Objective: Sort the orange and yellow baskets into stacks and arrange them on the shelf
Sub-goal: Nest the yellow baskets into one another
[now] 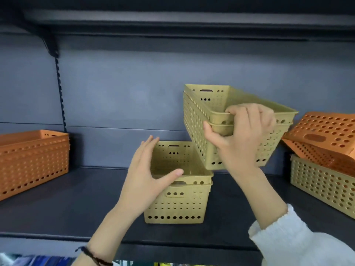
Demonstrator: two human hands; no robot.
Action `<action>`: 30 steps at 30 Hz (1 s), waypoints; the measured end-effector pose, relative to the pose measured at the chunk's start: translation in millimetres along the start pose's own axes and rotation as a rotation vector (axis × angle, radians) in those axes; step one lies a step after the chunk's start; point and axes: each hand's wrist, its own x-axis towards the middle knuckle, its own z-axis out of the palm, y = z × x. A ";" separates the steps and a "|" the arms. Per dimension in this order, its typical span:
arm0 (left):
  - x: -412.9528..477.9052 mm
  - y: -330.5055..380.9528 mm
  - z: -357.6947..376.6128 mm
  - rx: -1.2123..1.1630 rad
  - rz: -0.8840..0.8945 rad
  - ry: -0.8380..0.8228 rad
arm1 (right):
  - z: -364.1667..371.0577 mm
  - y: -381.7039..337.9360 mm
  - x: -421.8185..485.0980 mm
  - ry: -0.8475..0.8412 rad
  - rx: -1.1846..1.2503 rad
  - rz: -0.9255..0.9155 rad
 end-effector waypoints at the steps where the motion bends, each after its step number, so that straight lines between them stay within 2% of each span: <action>1: 7.1 9.7 0.2 0.007 0.004 -0.061 | 7.1 -11.6 5.9 0.003 0.013 0.009; 4: 25.5 24.8 4.5 -0.063 -0.003 -0.180 | 23.4 -46.1 12.9 -0.021 0.067 0.052; 7: 34.6 18.7 5.1 -0.107 -0.021 -0.128 | 28.8 -73.0 7.1 -0.128 0.154 0.067; 11: 28.0 1.5 -2.5 -0.167 -0.060 -0.044 | 26.1 -83.9 -0.6 -0.357 0.262 -0.011; 15: 21.8 -15.6 -17.9 -0.198 -0.059 -0.039 | 20.6 -71.9 4.8 -0.646 0.371 -0.168; 18: 21.1 -22.1 -27.6 -0.171 -0.066 -0.064 | 19.8 -57.1 5.9 -0.789 0.394 -0.129; 20: 21.1 -23.9 -27.9 -0.158 -0.062 -0.103 | 18.2 -51.6 5.1 -0.820 0.387 -0.134; 22: 19.7 -25.8 -24.3 -0.146 -0.055 -0.133 | 14.1 -46.2 0.8 -0.735 0.350 -0.160; 24: 15.1 -27.6 -20.8 -0.143 -0.060 -0.124 | 4.6 -39.3 -11.4 -0.582 0.328 0.009; 26: 9.5 -27.1 -20.4 -0.140 -0.058 -0.093 | -12.2 -33.7 -29.8 -0.467 0.394 0.418; 28: 6.4 -26.7 -20.8 -0.125 -0.042 -0.074 | -27.7 -27.9 -49.2 -0.454 0.462 0.823; 30: 5.1 -26.0 -20.4 -0.114 -0.034 -0.063 | -39.6 -20.0 -65.3 -0.522 0.491 1.025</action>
